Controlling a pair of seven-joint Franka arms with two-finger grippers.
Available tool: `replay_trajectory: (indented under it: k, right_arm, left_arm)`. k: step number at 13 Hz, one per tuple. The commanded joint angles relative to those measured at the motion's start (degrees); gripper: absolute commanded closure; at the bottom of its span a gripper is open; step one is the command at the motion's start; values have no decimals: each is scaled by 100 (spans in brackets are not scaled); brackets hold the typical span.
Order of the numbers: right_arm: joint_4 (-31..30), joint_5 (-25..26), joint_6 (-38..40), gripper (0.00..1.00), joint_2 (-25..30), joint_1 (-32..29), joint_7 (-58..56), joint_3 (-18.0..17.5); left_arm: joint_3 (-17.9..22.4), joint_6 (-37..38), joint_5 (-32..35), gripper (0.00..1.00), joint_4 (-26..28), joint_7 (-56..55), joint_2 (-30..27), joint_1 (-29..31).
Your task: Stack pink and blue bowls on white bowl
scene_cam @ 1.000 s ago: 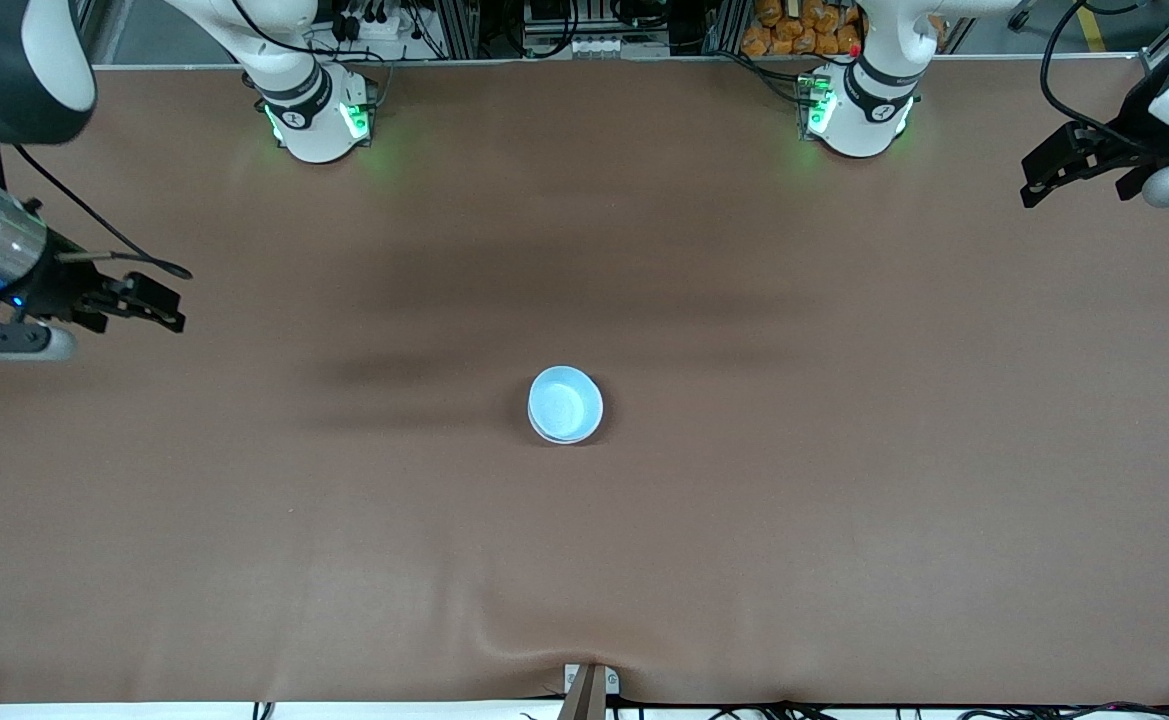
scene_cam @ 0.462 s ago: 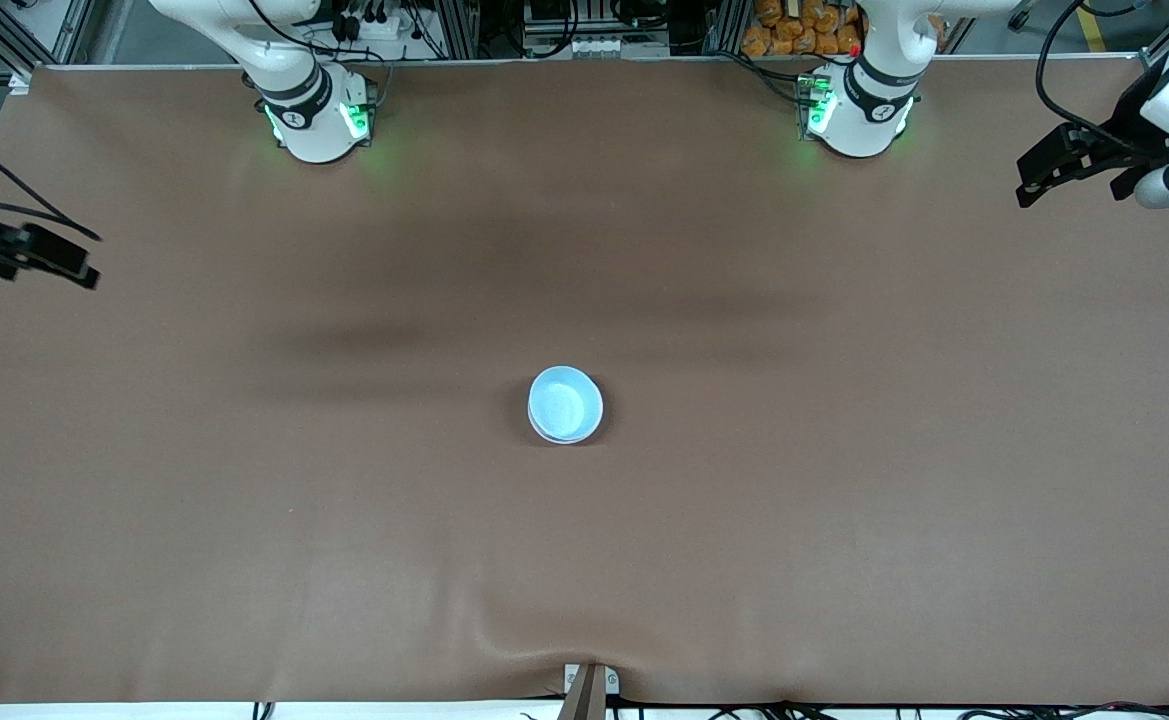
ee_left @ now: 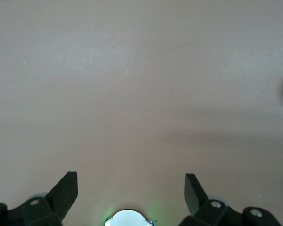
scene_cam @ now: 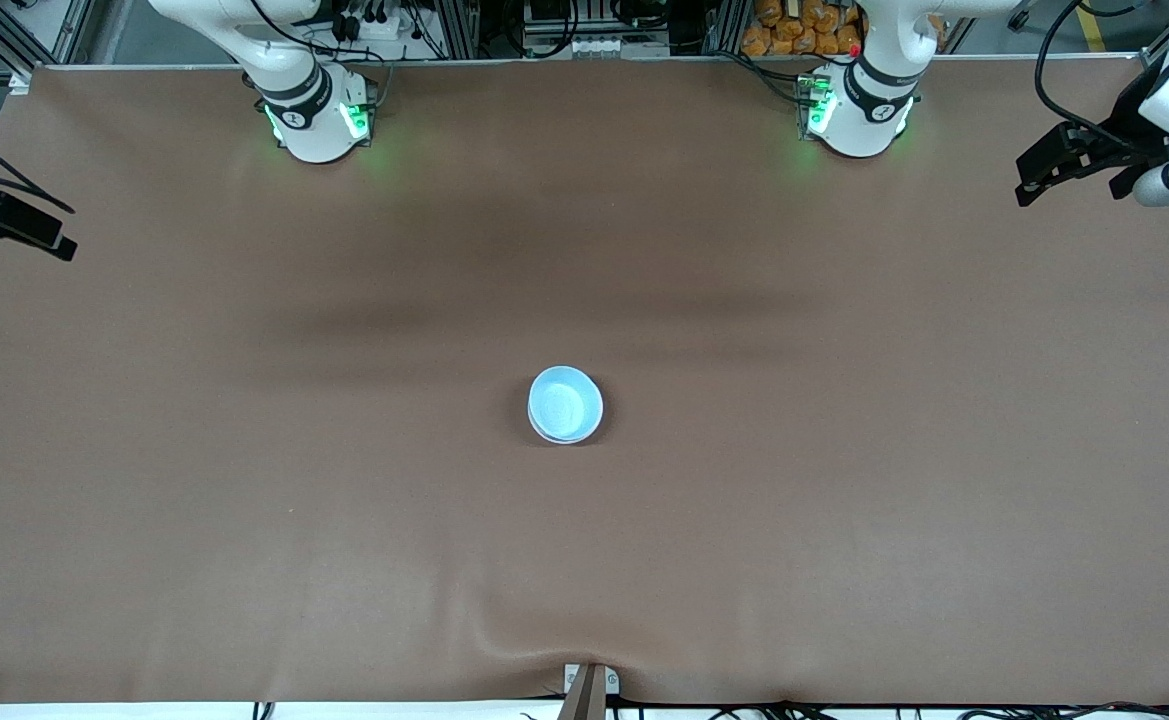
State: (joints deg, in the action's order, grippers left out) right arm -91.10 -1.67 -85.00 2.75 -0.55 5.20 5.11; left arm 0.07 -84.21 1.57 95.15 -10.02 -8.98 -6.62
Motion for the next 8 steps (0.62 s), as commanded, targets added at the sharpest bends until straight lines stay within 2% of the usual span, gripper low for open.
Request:
replay_trajectory:
  k: [1,4,8]
  right_arm:
    - [-39,-18,36,0,111,64,121,51]
    - [-48,-18,72,0,111,55,113,34]
    - [-48,-27,72,0,111,64,113,34]
  left_arm:
    - [37,-166,37,0,320,97,-271,-33]
    - [37,-157,37,0,312,97,-245,-50]
    - [55,-184,46,0,31,115,-69,-191]
